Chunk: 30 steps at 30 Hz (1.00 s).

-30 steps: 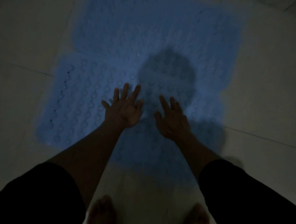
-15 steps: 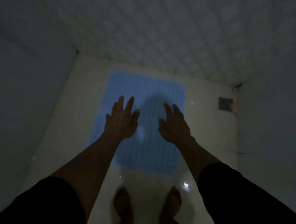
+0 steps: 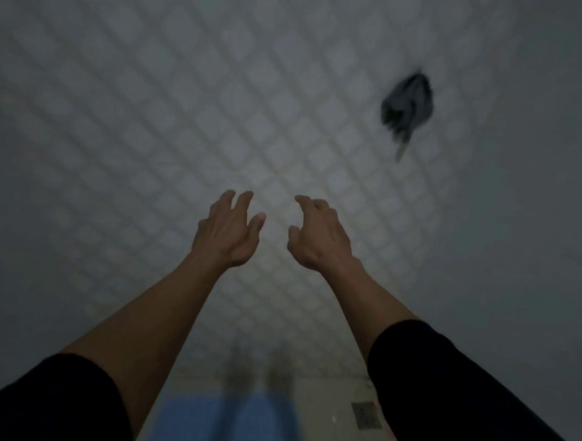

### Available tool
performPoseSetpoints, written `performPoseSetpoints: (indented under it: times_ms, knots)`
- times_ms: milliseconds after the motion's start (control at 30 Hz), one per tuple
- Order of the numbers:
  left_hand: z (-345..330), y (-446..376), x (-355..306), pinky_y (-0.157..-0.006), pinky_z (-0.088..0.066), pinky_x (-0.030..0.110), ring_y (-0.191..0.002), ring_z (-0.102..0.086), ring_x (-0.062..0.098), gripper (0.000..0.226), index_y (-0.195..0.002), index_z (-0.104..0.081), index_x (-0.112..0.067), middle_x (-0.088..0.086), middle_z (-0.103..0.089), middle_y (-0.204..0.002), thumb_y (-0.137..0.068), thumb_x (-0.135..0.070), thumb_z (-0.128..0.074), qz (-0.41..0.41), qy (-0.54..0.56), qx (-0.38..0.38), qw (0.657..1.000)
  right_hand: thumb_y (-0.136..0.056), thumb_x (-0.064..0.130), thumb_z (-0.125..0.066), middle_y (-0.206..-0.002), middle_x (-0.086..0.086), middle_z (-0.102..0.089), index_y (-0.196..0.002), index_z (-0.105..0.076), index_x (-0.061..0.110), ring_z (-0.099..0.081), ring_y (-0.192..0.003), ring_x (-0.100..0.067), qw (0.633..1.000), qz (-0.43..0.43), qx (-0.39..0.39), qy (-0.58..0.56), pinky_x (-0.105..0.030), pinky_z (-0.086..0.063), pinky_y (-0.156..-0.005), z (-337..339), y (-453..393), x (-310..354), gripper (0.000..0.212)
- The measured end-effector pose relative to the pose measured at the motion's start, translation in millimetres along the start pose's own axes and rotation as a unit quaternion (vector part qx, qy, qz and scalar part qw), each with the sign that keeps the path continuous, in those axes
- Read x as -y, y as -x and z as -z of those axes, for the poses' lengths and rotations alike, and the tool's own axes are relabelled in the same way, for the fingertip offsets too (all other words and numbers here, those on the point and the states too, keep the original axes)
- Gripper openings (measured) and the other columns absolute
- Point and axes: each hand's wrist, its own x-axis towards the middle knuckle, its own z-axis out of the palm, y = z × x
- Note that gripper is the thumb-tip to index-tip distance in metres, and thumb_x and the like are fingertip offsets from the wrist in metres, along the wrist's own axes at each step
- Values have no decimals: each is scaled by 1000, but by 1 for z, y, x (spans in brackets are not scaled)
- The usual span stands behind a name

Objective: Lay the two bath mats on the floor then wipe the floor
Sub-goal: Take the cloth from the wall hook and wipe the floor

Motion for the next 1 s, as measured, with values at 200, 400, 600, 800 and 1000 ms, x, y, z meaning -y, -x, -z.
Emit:
performPoseSetpoints:
  times_ms: [200, 400, 600, 800, 1000]
  knots:
    - [5, -9, -60, -109, -34, 55, -140, -34, 34, 61, -152, -26, -21, 11, -29, -156, -100, -50, -38, -65, -17, 4, 998, -92, 30, -50, -144, -9, -40, -147, -30, 25, -36, -132, -29, 998, -22, -28, 60, -46, -39, -104, 62, 2, -26, 60]
    - [-25, -28, -107, -113, -27, 56, -143, -30, 31, 59, -153, -24, -22, 11, -27, -158, -101, -48, -35, -80, -56, 32, 995, -92, 33, -51, -141, -7, -47, -145, -35, 26, -43, -129, -29, 993, -51, -3, 105, -44, -41, -103, 107, -1, -102, 56]
    - [-74, -76, -191, -111, -31, 55, -142, -32, 31, 59, -152, -26, -21, 10, -30, -157, -101, -48, -36, -93, -42, 6, 995, -89, 34, -52, -129, -6, -60, -133, -52, 27, -56, -118, -27, 991, -79, -28, 100, -41, -46, -100, 164, -35, -208, 45]
    - [-119, -127, -278, -111, -31, 54, -140, -33, 31, 59, -151, -29, -21, 9, -31, -156, -100, -49, -39, -101, -55, -15, 993, -88, 32, -53, -125, -6, -62, -132, -54, 27, -58, -112, -27, 993, -83, -43, 74, -40, -50, -94, 213, -85, -303, 44]
    - [-160, -171, -321, -112, -31, 52, -141, -33, 28, 59, -151, -29, -22, 7, -31, -157, -100, -51, -35, -87, -62, -21, 994, -88, 32, -56, -118, -6, -63, -131, -55, 24, -62, -100, -24, 996, -72, -60, -1, -35, -53, -87, 222, -152, -363, 44]
